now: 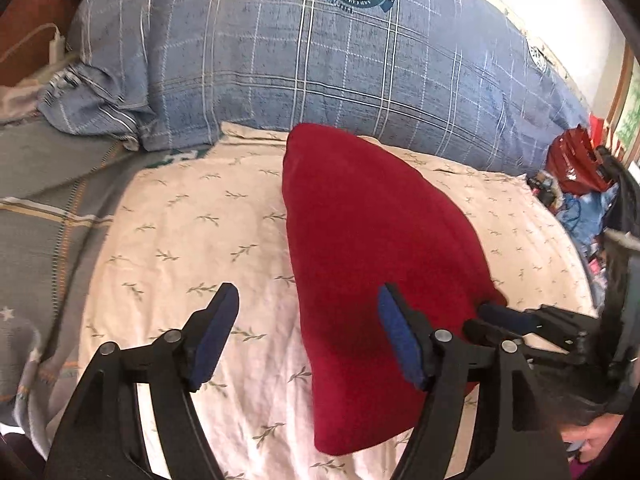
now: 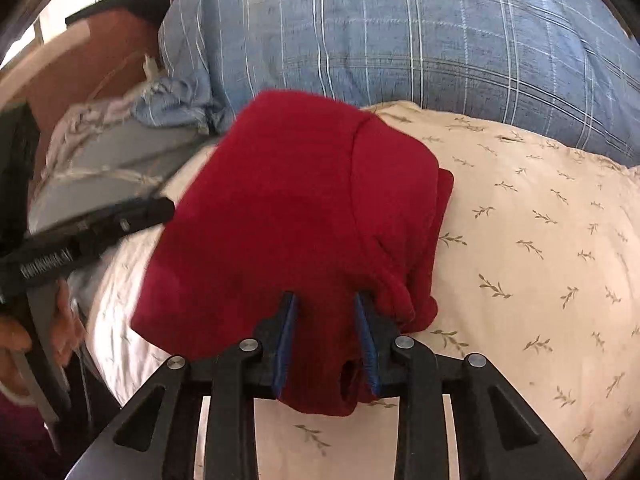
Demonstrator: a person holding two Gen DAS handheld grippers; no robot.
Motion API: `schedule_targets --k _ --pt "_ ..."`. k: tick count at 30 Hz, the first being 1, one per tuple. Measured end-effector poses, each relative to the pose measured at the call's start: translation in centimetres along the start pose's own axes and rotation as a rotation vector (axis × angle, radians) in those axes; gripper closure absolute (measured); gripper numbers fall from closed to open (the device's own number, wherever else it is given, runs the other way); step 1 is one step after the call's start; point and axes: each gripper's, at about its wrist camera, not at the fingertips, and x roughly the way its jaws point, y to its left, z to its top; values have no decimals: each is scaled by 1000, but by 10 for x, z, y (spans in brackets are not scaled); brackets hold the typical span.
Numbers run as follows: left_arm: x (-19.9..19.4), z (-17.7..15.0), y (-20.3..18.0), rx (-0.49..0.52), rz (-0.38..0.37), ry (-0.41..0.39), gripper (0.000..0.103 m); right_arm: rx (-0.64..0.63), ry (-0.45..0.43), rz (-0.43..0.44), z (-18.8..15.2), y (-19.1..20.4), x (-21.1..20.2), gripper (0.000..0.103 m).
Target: Fold small clothes
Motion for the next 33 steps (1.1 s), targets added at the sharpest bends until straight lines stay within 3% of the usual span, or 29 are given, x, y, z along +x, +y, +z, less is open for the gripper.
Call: schedule_targets --k 4,7,10,18,20,33 --pt "-10 -3 -4 23 29 -30 31 28 -52 27 5 5 -24 69" --pt "-21 -3 -8 28 50 -70 30 40 -111 10 12 9 -41 55" --pt "-29 -1 -10 17 51 -97 22 43 -164 -39 16 13 -52 44" --pt "-49 -2 -13 17 66 -134 20 57 -191 -100 17 20 -58 33" --pt "-54 -2 -13 15 80 -150 20 61 -201 -107 16 20 -61 25" --pt "-67 -2 -15 13 107 -190 20 64 -226 -126 14 26 -66 18"
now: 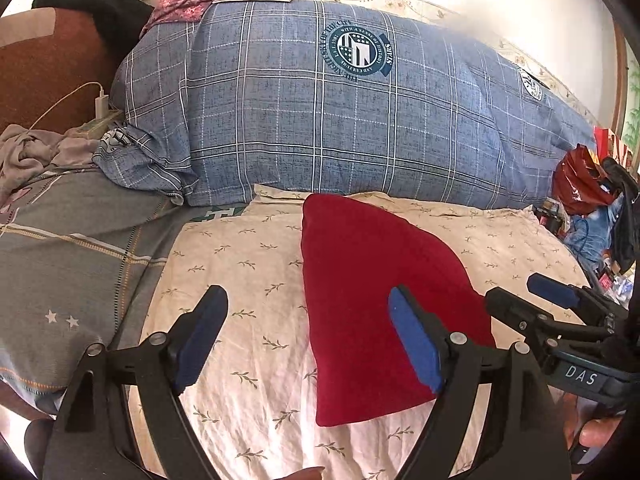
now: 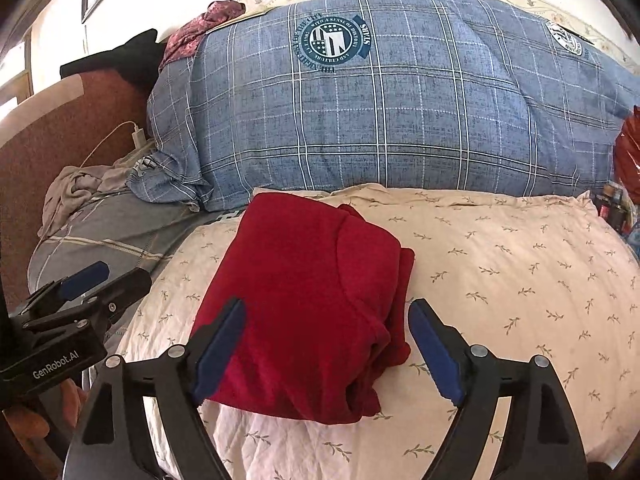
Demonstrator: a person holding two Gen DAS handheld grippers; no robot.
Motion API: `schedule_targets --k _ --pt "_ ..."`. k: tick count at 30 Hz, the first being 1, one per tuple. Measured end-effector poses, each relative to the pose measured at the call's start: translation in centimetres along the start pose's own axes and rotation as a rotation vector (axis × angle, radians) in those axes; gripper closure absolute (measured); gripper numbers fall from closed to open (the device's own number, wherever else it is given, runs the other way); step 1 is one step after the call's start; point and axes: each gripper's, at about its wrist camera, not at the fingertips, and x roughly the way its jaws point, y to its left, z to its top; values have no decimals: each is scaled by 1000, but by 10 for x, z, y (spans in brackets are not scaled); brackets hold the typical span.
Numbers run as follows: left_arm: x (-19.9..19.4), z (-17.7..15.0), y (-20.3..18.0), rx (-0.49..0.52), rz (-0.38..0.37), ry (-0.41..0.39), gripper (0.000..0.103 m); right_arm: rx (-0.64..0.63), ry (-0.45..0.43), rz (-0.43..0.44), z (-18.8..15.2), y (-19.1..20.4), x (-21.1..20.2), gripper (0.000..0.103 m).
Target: Fold small clothes
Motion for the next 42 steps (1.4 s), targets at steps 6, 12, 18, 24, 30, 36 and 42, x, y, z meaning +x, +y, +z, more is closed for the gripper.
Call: schedule_targets --k 6,12,18,24,30,36,42 --pt "1 0 -1 5 5 2 20 1 9 1 -2 2 2 17" --pt "1 -1 -2 6 11 5 20 1 7 7 -2 3 2 17" --pt "2 -1 -2 10 17 5 20 6 12 12 -2 3 3 17" --pt "3 -2 -1 12 19 9 20 6 18 15 -3 4 5 17" --pt "5 -3 2 12 19 13 20 5 21 17 -4 7 7 17" --pt "6 -4 3 10 16 18 20 2 26 17 -4 8 8 17" --pt "8 -3 1 17 18 23 20 9 33 20 -5 7 10 17"
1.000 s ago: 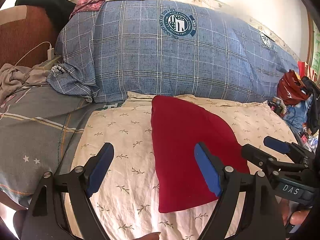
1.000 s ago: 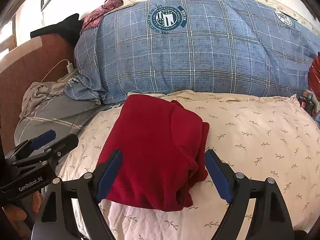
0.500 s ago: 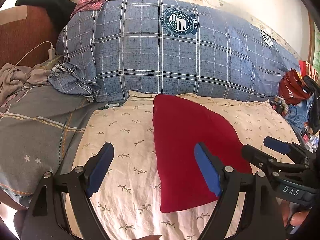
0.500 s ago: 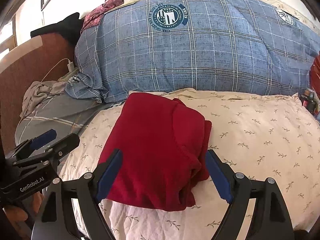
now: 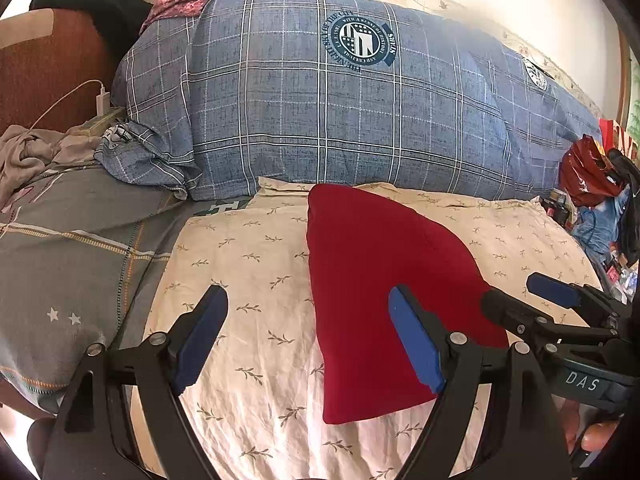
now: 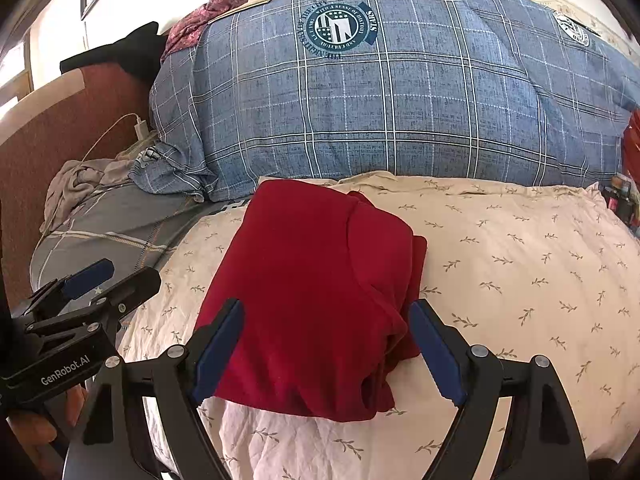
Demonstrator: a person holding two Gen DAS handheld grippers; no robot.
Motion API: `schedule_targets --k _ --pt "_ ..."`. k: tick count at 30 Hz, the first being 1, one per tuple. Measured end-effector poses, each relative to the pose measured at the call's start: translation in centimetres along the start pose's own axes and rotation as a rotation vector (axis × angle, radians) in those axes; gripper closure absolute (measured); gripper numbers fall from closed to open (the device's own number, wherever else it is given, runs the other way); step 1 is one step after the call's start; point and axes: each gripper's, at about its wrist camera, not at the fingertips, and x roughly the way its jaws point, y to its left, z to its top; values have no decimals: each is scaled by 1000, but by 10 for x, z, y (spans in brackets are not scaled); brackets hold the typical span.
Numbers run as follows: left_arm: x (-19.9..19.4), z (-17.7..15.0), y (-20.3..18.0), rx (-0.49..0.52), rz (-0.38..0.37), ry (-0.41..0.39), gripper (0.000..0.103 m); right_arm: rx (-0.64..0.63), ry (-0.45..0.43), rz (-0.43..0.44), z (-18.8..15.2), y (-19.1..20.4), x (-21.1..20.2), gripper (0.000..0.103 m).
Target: Fold small clothes
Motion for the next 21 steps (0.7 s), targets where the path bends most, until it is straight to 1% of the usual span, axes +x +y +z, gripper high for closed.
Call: schedule_targets --k 15,18,21 --pt "7 -2 -4 7 -5 6 20 -10 13 -1 0 6 8 17" --pt "11 -3 -3 7 -19 1 20 -2 21 8 0 4 13 17" --pt "22 -3 4 -3 -15 21 20 0 35 -4 1 -5 22 17"
